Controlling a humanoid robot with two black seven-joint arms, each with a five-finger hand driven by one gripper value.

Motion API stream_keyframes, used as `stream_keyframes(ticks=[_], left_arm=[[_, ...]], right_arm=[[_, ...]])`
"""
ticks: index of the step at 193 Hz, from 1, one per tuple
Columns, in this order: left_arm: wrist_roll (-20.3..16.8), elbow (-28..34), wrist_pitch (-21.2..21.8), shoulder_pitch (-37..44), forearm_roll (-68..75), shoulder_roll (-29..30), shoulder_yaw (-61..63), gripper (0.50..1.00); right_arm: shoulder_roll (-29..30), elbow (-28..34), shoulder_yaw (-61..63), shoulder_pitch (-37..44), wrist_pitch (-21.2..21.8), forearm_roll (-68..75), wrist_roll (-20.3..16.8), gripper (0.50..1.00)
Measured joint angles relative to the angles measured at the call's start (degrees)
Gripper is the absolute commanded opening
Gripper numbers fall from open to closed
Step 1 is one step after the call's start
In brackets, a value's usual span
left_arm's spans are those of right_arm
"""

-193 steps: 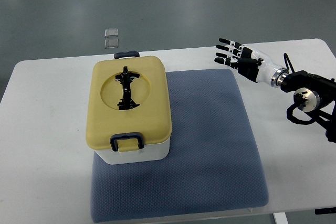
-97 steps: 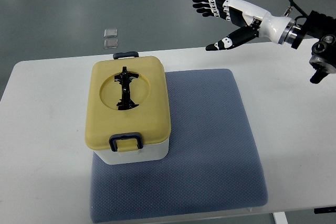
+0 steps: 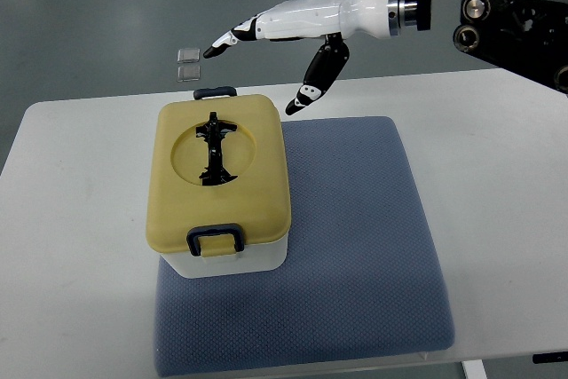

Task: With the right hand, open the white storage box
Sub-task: 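Raise the right hand and move it over the yellow lid's black handle, then lower the right hand and close its fingers around the black lid handle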

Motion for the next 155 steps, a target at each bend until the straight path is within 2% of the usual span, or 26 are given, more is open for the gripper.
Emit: stream_keyframes(ticks=[39,80,127,155], left_arm=[[0.0,-0.01,0.01,-0.02,0.0,0.0,0.0,1.0],[0.0,0.04,0.03,-0.02,-0.01,0.0,0.0,1.0],[0.0,0.05,0.03,-0.01,-0.02,0.0,0.0,1.0],[0.0,0.05,0.03,-0.01,-0.02,0.0,0.0,1.0]], right_arm=[[8.1,-1.92,-6.67,7.19,-0.89,-3.02,0.0,0.936],[15.03,-7.47,-9.17,8.76,-0.95,-5.99,-0.31,0.936],[16.94,-10.06,-11.67,8.55,-0.87,-8.54,-0.46,0.928],[18.19,-10.1,-11.76,8.16,-0.87,-9.25,-0.59,0.883]])
